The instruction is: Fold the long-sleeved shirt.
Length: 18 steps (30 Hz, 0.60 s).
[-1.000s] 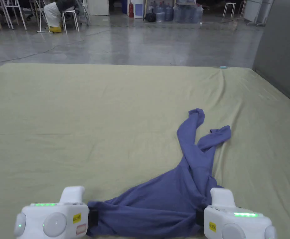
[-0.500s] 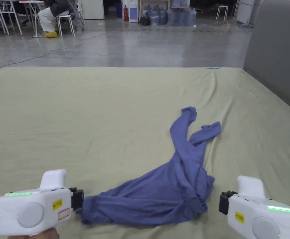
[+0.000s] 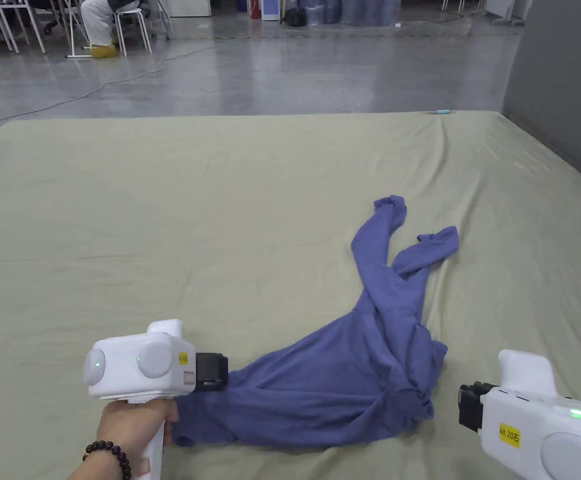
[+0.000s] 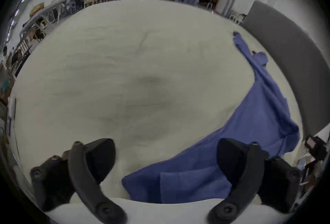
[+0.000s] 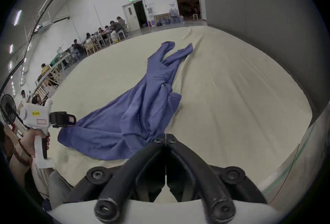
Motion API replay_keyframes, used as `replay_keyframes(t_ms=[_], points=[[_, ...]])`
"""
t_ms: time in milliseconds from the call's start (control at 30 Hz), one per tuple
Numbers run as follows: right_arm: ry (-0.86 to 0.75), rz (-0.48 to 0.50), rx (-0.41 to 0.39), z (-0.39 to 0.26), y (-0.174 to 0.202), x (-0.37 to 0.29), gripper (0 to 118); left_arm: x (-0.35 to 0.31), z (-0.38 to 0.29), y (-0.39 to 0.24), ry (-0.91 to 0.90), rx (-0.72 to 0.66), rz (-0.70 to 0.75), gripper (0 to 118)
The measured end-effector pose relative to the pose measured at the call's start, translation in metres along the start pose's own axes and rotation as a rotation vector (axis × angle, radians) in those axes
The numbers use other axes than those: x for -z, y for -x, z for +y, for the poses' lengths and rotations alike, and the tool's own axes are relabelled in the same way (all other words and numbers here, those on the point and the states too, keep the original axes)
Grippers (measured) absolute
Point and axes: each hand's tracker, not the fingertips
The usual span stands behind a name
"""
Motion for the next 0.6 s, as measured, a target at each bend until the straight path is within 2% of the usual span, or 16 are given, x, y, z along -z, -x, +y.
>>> replay_keyframes(t_ms=[67,133,167,200,233,267,300,400,567,600], points=[[0.008,0.001,0.001,-0.001,0.0,0.003,0,0.004,-0.005,-0.005,0.002,0.065,0.0,91],[0.013,-0.004,-0.005,0.0,0.0,0.006,0,0.002,-0.015,-0.014,-0.034,0.122,0.051,85],[0.018,-0.005,-0.009,0.0,0.001,0.007,0,0.001,-0.019,-0.018,0.006,0.095,-0.014,74],[0.023,-0.007,-0.012,0.001,0.001,0.009,0,-0.004,-0.018,-0.02,0.008,0.115,-0.063,51],[0.027,-0.006,-0.013,0.002,0.002,0.01,0,-0.009,-0.018,-0.023,-0.005,0.135,-0.072,3],[0.03,-0.004,-0.014,0.003,0.003,0.012,0,-0.015,-0.019,-0.027,-0.021,0.153,-0.091,0],[0.032,-0.001,-0.017,0.006,0.004,0.014,0,-0.022,-0.014,-0.027,-0.103,0.196,-0.029,0],[0.023,0.004,-0.048,0.028,0.009,0.024,0,-0.036,-0.01,-0.029,-0.137,0.211,-0.043,0],[-0.016,0.022,-0.088,0.113,0.018,0.066,1,-0.057,0.006,-0.028,-0.227,0.201,-0.077,0],[-0.001,0.027,-0.102,0.134,0.02,0.083,19,-0.06,0.008,-0.028,-0.241,0.198,-0.078,0]])
